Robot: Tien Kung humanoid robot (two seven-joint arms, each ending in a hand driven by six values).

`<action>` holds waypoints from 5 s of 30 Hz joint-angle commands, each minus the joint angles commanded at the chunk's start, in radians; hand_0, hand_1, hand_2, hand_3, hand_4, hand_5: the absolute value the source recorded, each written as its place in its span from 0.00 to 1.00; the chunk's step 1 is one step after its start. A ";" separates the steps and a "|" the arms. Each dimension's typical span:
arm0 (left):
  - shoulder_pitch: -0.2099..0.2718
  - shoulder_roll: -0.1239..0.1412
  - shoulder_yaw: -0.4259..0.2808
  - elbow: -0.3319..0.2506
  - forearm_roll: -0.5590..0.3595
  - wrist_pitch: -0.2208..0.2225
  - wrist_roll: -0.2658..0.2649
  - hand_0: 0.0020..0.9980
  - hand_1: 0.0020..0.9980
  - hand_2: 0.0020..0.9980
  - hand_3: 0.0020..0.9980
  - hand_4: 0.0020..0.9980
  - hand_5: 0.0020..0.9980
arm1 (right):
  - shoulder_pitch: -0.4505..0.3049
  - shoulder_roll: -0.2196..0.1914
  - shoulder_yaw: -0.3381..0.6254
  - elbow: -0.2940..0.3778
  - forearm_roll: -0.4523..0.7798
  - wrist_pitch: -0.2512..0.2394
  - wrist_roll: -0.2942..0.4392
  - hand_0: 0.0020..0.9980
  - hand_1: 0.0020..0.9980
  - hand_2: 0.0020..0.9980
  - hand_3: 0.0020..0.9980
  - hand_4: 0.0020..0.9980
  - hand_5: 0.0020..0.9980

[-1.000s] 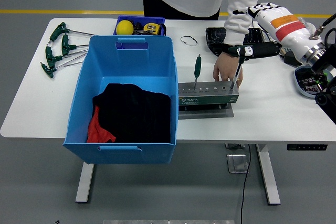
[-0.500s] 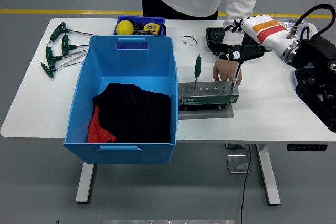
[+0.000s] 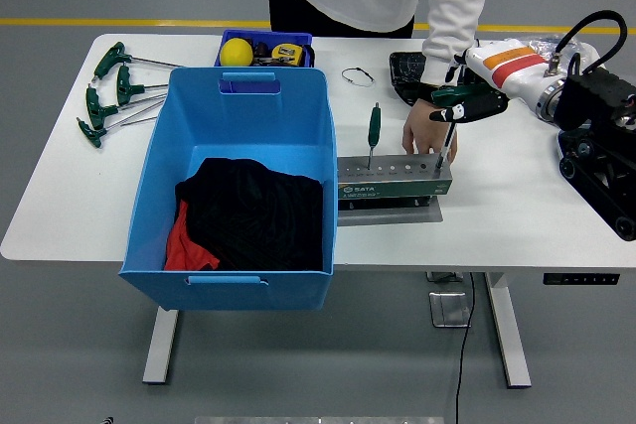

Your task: Lift tool from toolbox,place it in box,lift tool from toolbox,place it in box

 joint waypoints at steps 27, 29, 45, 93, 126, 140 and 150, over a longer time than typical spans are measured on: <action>-0.002 -0.001 0.021 0.008 -0.017 -0.002 0.003 0.79 0.82 0.80 0.69 0.71 0.66 | -0.005 0.006 -0.024 -0.025 0.053 -0.017 0.023 0.21 0.25 0.24 0.30 1.00 0.82; -0.002 -0.001 0.020 0.008 -0.015 -0.003 0.003 0.79 0.82 0.80 0.69 0.71 0.66 | -0.004 0.007 -0.025 -0.031 0.052 -0.026 0.023 0.18 0.20 0.20 0.24 1.00 0.82; -0.004 -0.001 -0.016 0.008 0.023 -0.005 0.010 0.79 0.81 0.80 0.69 0.71 0.65 | -0.011 0.007 -0.041 -0.042 0.061 -0.018 0.024 0.14 0.14 0.15 0.18 1.00 0.82; 0.003 -0.002 -0.219 0.008 0.227 -0.007 0.049 0.78 0.80 0.79 0.67 0.70 0.66 | 0.016 -0.057 0.015 0.065 0.087 -0.162 -0.002 0.00 0.00 0.00 0.00 0.99 0.69; 0.011 0.002 -0.268 0.008 0.282 -0.004 0.060 0.77 0.80 0.79 0.67 0.69 0.66 | 0.053 -0.112 0.090 0.635 0.091 -0.189 -0.038 0.00 0.00 0.00 0.00 0.73 0.57; 0.012 0.002 -0.256 0.008 0.275 -0.006 0.058 0.77 0.80 0.79 0.67 0.69 0.67 | 0.119 0.007 -0.174 0.728 0.073 -0.166 -0.067 0.00 0.00 0.00 0.00 0.74 0.57; 0.010 0.004 -0.241 0.008 0.262 -0.006 0.058 0.77 0.80 0.79 0.67 0.69 0.66 | 0.170 0.067 -0.399 0.636 0.044 -0.152 -0.079 0.00 0.00 0.00 0.00 0.74 0.56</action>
